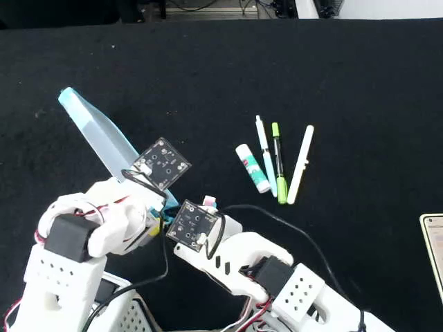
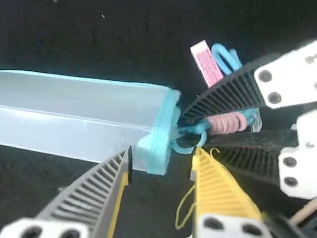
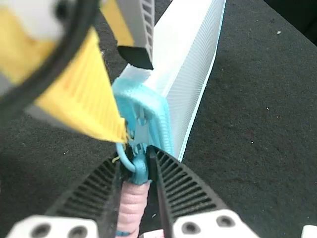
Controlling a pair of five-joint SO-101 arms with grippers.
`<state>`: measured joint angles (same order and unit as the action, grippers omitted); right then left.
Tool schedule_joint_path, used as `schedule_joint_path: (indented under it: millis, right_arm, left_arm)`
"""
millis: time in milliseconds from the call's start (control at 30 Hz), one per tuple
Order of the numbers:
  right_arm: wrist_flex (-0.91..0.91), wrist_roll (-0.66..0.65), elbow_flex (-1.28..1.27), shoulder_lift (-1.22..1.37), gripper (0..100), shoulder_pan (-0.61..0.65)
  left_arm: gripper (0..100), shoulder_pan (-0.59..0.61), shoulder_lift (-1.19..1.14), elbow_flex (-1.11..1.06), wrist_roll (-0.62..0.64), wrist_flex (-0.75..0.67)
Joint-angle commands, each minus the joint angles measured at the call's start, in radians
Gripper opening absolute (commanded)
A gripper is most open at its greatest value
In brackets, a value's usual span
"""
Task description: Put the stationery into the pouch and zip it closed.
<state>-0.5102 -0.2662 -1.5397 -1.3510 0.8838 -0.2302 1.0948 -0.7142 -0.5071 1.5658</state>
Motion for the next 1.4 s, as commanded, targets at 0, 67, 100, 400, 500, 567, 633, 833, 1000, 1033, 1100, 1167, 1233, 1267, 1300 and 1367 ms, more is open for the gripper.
schedule_joint_path:
  millis: [0,67,100,400,500,567,633,833,1000,1033,1100,1167,1233,1267,1300,1367]
  right_arm:
    - [-0.009,0.000,0.053,-0.001,1.1,-0.017]
    - [-0.009,0.000,0.053,-0.001,1.1,-0.015]
    - [-0.009,0.000,0.053,-0.001,1.1,-0.015]
    - [-0.009,0.000,0.053,-0.001,1.1,-0.015]
    - [-0.009,0.000,0.053,-0.001,1.1,-0.015]
    - [-0.009,0.000,0.054,-0.001,1.1,-0.017]
    - [-0.009,0.000,0.054,-0.001,1.1,-0.018]
    - [-0.008,0.000,0.059,-0.001,1.1,-0.020]
    - [-0.003,0.000,0.062,-0.002,1.1,-0.044]
    - [-0.003,0.002,0.065,-0.010,1.1,-0.066]
    - [-0.009,0.008,0.076,-0.042,1.1,-0.127]
    - [-0.035,0.008,0.076,-0.097,1.1,-0.187]
    - [-0.101,0.008,0.085,-0.170,1.1,-0.227]
    - [-0.138,0.005,0.091,-0.209,1.1,-0.236]
    - [-0.178,0.002,0.099,-0.251,1.1,-0.236]
    - [-0.253,0.002,0.117,-0.331,1.1,-0.236]
  left_arm:
    - [20,0.048,0.000,0.008,-0.021,-0.038]
    - [21,0.094,0.000,0.007,-0.021,-0.060]
    - [21,0.110,0.000,0.002,-0.021,-0.072]
    - [20,0.122,0.000,-0.002,-0.021,-0.098]
    - [20,0.122,0.002,0.007,-0.017,-0.098]
    - [18,0.120,0.002,0.007,-0.017,-0.098]
    - [12,0.119,0.002,0.007,-0.018,-0.100]
    - [3,0.119,0.002,0.005,-0.014,-0.100]
    - [3,0.124,0.002,0.015,-0.014,-0.100]
    - [3,0.130,0.002,0.025,-0.014,-0.100]
    - [3,0.131,0.003,0.059,-0.014,-0.095]
    - [3,0.131,0.020,0.099,0.000,-0.091]
    - [3,0.130,0.052,0.134,0.052,-0.098]
    - [3,0.125,0.071,0.148,0.080,-0.098]
    - [3,0.122,0.086,0.159,0.103,-0.098]
    - [3,0.120,0.106,0.174,0.133,-0.100]
